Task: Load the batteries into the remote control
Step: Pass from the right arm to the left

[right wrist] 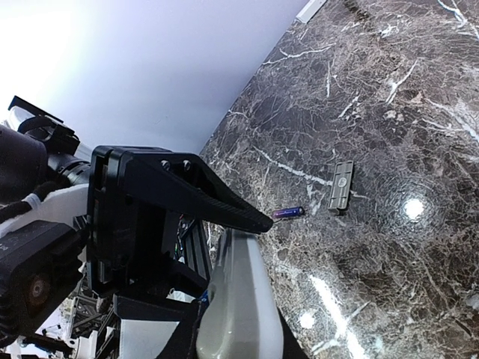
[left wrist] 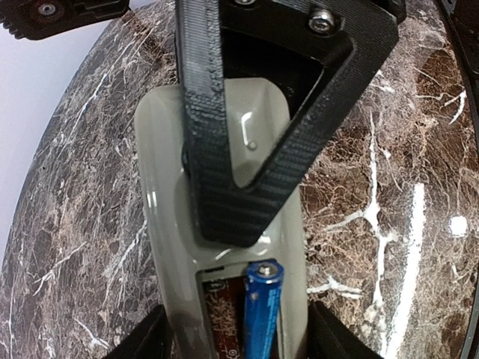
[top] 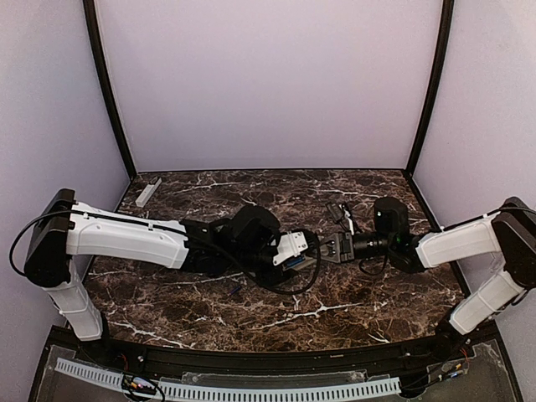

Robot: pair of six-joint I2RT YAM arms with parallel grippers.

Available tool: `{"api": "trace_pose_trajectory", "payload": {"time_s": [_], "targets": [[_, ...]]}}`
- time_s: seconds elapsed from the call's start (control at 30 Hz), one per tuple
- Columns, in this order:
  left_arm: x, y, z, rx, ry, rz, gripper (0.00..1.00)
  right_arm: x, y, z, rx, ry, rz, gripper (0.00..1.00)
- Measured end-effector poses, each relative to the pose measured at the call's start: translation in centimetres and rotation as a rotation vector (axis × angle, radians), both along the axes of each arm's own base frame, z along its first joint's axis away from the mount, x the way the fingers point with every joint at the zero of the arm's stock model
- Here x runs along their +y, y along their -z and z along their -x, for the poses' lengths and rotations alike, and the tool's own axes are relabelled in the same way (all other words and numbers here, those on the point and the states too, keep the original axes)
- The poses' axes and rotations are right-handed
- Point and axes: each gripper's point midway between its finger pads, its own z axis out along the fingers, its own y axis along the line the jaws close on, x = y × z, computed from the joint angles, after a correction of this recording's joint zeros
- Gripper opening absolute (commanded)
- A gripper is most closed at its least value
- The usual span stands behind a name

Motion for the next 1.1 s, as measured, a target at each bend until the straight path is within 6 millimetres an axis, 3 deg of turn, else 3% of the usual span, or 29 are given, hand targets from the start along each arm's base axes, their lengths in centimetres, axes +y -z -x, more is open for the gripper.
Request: {"api": "trace_pose_trajectory", "payload": {"time_s": [0.2,0.37,0.57,0.83,1.1], "targets": [[-0.2,-0.4,0.0,-0.013,0.001,0.003,0.55,0.0,0.0,-0.1,0.000,0.008,0.001,0.00],[-0.3,-0.5,-0.1,-0.008,-0.007,0.010,0.41,0.0,0.0,-0.4,-0.008,0.019,0.001,0.00],[-0.3,-0.6,-0.1,0.001,-0.016,0.008,0.30,0.0,0.0,-0.4,-0.007,0.022,0.001,0.30],[0.1,0.4,0.1,0.040,-0.035,-0.010,0.27,-1.1,1.5,-1.4,0.042,0.074,0.055,0.57],[0.2,3.2,0.9,0.136,-0.055,-0.044,0.27,-3.3,2.9,-3.2,0.066,0.152,0.116,0.58]]}}
